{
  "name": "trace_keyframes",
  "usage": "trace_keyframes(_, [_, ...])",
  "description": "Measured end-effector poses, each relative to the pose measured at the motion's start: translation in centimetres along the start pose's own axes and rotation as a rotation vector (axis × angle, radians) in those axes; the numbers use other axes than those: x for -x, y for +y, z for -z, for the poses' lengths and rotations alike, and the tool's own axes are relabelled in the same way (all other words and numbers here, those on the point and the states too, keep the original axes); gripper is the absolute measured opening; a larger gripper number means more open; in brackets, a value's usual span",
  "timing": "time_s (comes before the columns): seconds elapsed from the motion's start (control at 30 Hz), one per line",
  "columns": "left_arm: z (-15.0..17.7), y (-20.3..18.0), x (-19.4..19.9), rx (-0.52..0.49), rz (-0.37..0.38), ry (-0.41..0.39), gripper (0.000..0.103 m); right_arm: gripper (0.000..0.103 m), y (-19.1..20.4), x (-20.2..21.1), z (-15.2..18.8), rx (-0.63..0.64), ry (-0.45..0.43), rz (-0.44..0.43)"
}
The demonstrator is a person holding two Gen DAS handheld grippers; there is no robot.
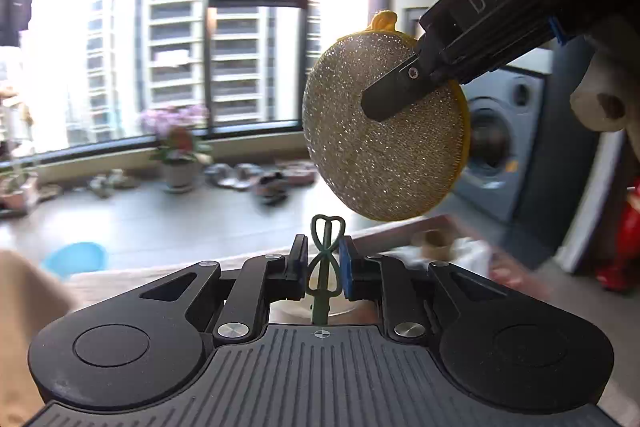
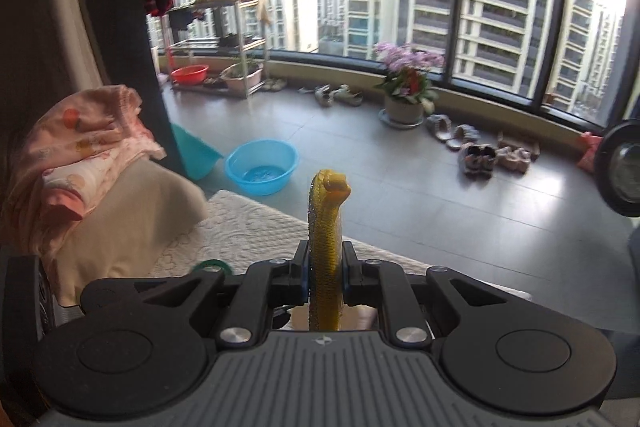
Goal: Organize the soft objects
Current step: 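Lower the sponge and clip into the pink box and open both tools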
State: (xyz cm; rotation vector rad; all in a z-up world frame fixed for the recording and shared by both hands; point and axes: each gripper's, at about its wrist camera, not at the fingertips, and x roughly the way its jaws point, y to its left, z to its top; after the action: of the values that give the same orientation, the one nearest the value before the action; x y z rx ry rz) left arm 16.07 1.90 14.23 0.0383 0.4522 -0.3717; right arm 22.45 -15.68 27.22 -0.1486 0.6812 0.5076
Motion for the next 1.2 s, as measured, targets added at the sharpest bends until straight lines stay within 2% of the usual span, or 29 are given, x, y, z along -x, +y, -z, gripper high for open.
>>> trace_keyframes(0.17, [0.6,-4.3,-4.1,0.031,0.236,0.076,0.02,0.014,-5.3,1.8,3.1,-0.041,0.003,0.122])
trace_keyframes(0.23, [1.2,-5.9,-6.5,0.034,0.285,0.101,0.02,0.014,-7.3,1.7,4.6,-0.057,0.013,0.169])
trace_keyframes(0.3, [2.0,-6.8,-9.1,0.055,0.284,0.145,0.02,0.014,-9.0,1.1,6.0,-0.07,0.03,0.219])
trace_keyframes(0.37, [3.0,-7.8,-11.6,0.049,0.216,0.261,0.02,0.014,-10.1,-0.2,7.2,-0.057,0.048,0.284])
trace_keyframes(0.4, [3.6,-8.0,-12.3,0.034,0.2,0.286,0.019,0.014,-10.4,-1.1,7.9,-0.044,0.059,0.313])
trace_keyframes(0.5, [4.6,-7.9,-11.4,-0.009,0.198,0.24,0.02,0.014,-10.4,-4.0,9.3,-0.026,0.099,0.331])
trace_keyframes(0.6, [4.6,-7.3,-9.5,-0.017,0.181,0.172,0.02,0.014,-9.2,-7.0,9.8,-0.033,0.139,0.3])
trace_keyframes(0.67, [4.6,-6.5,-8.3,-0.017,0.168,0.146,0.02,0.02,-7.9,-8.1,9.8,-0.031,0.148,0.259])
trace_keyframes(0.73, [4.8,-5.6,-7.4,-0.005,0.164,0.133,0.02,0.04,-7.1,-8.4,9.3,-0.071,0.164,0.157])
trace_keyframes(0.83, [4.9,-4.5,-7.4,0.044,0.16,0.131,0.02,0.041,-7.2,-7.9,8.3,-0.17,0.173,0.002])
trace_keyframes(0.9, [5.3,-3.8,-7.2,0.074,0.164,0.127,0.02,0.041,-7.9,-6.8,7.9,-0.207,0.146,-0.025])
trace_keyframes(0.97, [5.7,-3.1,-6.6,0.094,0.174,0.117,0.02,0.041,-8.9,-5.8,8.1,-0.203,0.109,0.017])
trace_keyframes(1.07, [5.8,-2.8,-6.1,0.114,0.2,0.098,0.02,0.042,-10.2,-5.3,9.2,-0.18,0.088,0.143])
trace_keyframes(1.2, [6.1,-2.5,-5.9,0.123,0.208,0.093,0.02,0.042,-12.3,-7.1,11.4,-0.214,0.098,0.209])
